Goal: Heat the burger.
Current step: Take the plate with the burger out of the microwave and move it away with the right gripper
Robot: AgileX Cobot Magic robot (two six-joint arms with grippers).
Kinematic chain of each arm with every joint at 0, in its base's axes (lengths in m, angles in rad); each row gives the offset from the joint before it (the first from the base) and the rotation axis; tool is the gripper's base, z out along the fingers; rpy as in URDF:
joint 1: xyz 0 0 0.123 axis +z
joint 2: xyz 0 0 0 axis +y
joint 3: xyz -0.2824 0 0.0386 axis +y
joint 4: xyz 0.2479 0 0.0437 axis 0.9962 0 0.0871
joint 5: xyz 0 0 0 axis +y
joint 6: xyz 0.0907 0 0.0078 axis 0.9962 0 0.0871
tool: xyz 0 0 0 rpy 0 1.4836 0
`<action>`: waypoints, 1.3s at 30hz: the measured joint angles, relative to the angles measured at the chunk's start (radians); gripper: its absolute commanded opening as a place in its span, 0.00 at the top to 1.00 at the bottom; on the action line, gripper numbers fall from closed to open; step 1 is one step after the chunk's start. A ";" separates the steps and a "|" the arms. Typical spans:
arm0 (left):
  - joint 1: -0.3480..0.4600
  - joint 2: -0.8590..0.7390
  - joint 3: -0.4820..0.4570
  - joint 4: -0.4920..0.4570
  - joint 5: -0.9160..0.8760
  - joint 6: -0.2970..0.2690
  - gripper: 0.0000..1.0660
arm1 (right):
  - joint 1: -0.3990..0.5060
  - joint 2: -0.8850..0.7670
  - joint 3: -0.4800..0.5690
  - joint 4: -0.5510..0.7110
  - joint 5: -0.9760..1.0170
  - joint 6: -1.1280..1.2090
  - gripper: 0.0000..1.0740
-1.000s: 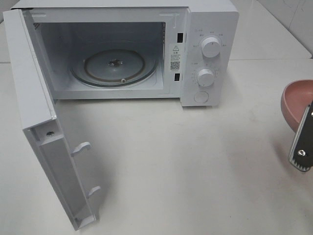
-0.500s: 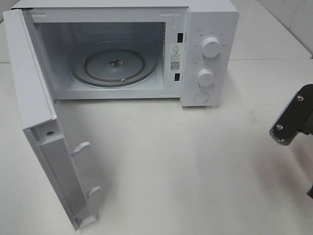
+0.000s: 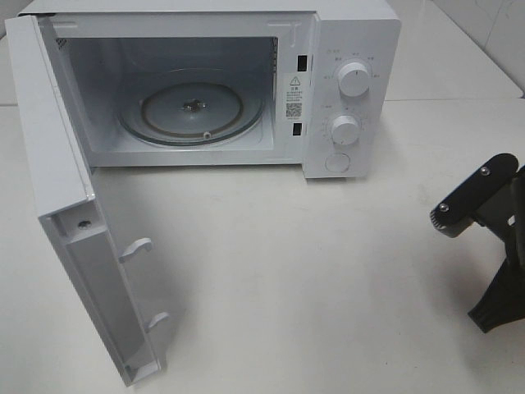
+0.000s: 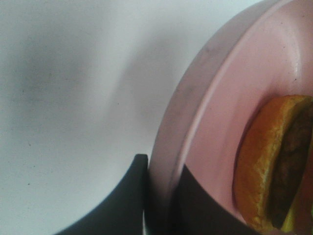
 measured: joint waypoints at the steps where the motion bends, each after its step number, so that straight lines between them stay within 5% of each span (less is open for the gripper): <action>1: 0.000 0.000 0.000 0.000 0.000 0.000 0.06 | 0.000 0.000 0.000 0.000 0.000 0.000 0.96; 30: 0.000 0.000 0.000 0.000 0.000 0.000 0.06 | -0.009 0.399 -0.005 -0.197 -0.163 0.405 0.94; 35: 0.000 0.000 0.000 0.000 0.000 0.000 0.06 | -0.045 0.417 -0.006 -0.226 -0.160 0.423 0.85; 39: 0.000 0.000 0.000 0.000 0.000 0.000 0.06 | -0.049 0.423 -0.006 -0.233 -0.148 0.427 0.66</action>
